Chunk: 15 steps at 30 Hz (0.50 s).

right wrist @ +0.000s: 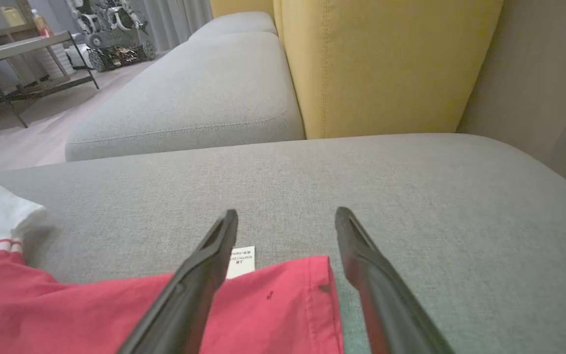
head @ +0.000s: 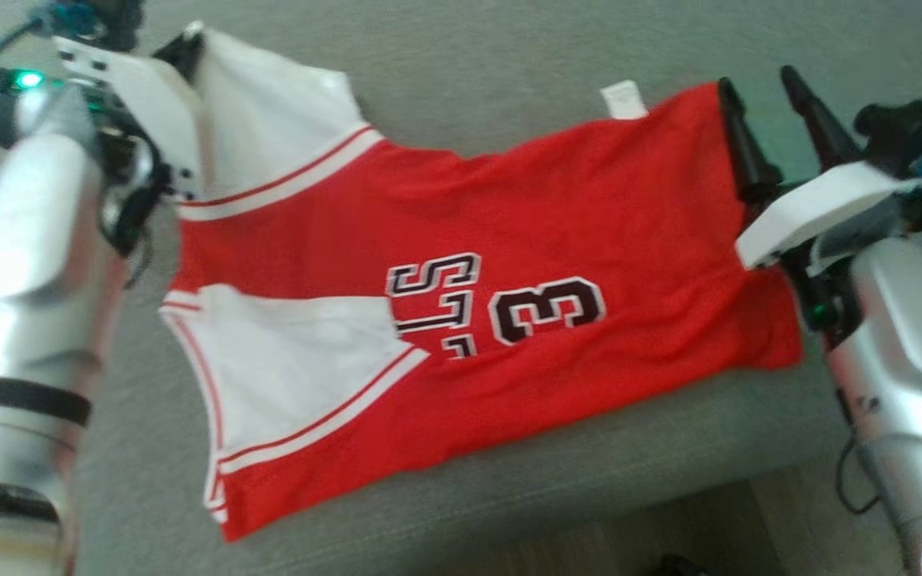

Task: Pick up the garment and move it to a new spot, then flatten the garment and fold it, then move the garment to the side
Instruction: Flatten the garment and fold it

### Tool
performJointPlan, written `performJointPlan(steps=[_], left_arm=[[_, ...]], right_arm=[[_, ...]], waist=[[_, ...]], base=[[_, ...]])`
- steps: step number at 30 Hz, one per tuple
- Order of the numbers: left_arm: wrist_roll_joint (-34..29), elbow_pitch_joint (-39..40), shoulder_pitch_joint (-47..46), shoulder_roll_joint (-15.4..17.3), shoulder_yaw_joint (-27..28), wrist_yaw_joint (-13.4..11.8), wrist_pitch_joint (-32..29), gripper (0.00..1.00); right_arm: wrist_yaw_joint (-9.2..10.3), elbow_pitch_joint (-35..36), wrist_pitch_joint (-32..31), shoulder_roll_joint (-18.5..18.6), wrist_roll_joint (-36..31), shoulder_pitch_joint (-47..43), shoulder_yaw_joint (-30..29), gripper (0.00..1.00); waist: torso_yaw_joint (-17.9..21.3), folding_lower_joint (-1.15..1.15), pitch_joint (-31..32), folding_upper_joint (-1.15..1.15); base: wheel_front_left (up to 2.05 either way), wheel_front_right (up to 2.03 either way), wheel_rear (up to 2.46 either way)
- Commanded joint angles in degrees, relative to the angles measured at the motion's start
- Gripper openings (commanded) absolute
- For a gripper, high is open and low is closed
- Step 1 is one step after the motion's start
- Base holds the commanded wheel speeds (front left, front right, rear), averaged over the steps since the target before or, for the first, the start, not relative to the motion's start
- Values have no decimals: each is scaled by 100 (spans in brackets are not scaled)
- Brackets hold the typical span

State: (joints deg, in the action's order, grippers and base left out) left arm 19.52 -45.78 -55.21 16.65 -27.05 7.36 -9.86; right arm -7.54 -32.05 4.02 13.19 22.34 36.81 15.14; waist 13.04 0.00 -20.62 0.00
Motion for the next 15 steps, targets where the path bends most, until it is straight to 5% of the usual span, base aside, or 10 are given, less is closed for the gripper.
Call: performJointPlan(steps=[1,15], left_arm=[[52,304,-34,135,196,-55,178,0],[167,1863,912,-110,-31,-185,601,0]], right_arm=[[5,93,-137,114,143,190,65,100],[5,-1357,-1389,1145,704,855,456,100]], waist=[[-346,0,126,0],[-1147,0,103,0]], base=[[0,0,0],[0,0,0]])
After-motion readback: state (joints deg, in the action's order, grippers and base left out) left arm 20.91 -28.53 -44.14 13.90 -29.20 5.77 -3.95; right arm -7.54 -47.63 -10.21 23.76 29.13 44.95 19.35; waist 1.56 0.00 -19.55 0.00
